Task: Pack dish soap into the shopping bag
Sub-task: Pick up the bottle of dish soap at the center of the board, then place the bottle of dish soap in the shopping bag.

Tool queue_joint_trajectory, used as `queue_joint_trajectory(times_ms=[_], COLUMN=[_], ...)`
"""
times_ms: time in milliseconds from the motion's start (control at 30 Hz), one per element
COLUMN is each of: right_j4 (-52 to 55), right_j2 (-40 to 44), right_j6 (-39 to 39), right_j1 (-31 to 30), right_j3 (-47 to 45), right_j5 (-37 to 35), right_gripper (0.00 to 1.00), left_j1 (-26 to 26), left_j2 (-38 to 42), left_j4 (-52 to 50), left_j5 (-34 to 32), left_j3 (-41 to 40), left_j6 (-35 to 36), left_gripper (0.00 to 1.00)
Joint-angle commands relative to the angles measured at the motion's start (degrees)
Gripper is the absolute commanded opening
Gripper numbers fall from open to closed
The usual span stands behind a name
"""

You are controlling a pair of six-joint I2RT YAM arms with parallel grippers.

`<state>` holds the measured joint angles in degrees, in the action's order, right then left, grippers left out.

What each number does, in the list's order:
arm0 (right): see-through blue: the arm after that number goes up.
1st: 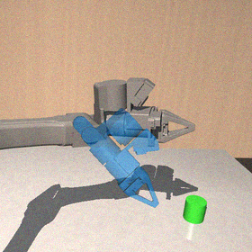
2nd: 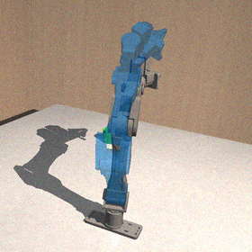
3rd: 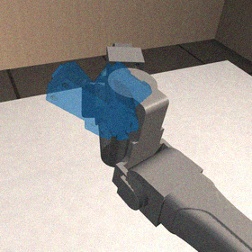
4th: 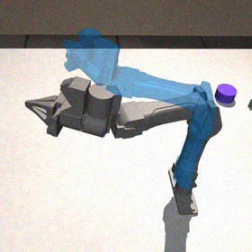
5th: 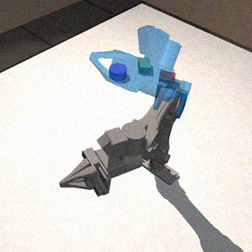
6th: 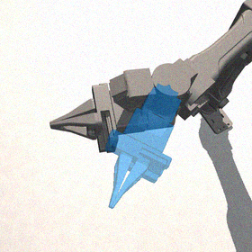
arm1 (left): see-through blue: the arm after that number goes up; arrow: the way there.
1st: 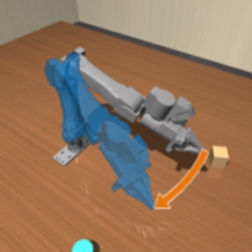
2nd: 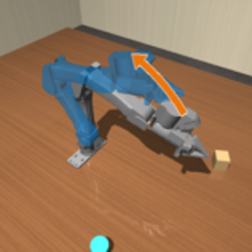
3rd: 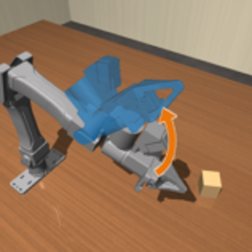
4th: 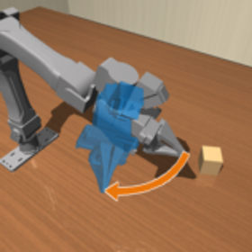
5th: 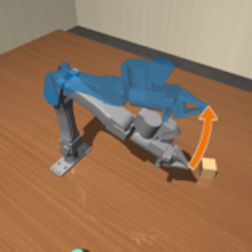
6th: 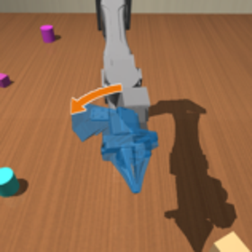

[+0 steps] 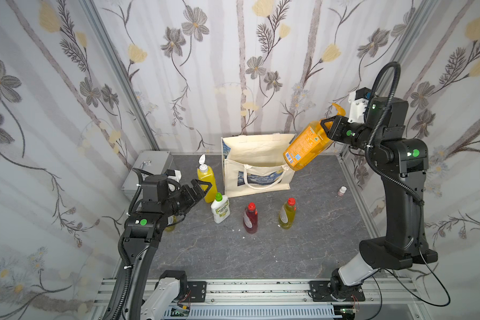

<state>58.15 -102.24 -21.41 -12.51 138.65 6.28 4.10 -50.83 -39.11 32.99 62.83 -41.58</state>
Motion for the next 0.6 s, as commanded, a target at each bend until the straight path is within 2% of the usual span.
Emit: queue_joint_trajectory(times_ms=[0, 567], right_j4=[-14.7, -24.4], right_j2=[-0.6, -7.1], right_j6=[-2.9, -4.9], right_j1=[-0.2, -0.1], right_j3=[0.6, 0.6], right_j5=[0.4, 0.1], right_gripper=[0.1, 0.1], left_j1=[0.0, -0.1], left_j2=[0.4, 1.9], left_j4=[-0.3, -1.2], left_j5=[-0.5, -3.3], left_j3=[-0.2, -0.9], left_j6=[-0.1, -1.4], left_gripper=[1.0, 1.0])
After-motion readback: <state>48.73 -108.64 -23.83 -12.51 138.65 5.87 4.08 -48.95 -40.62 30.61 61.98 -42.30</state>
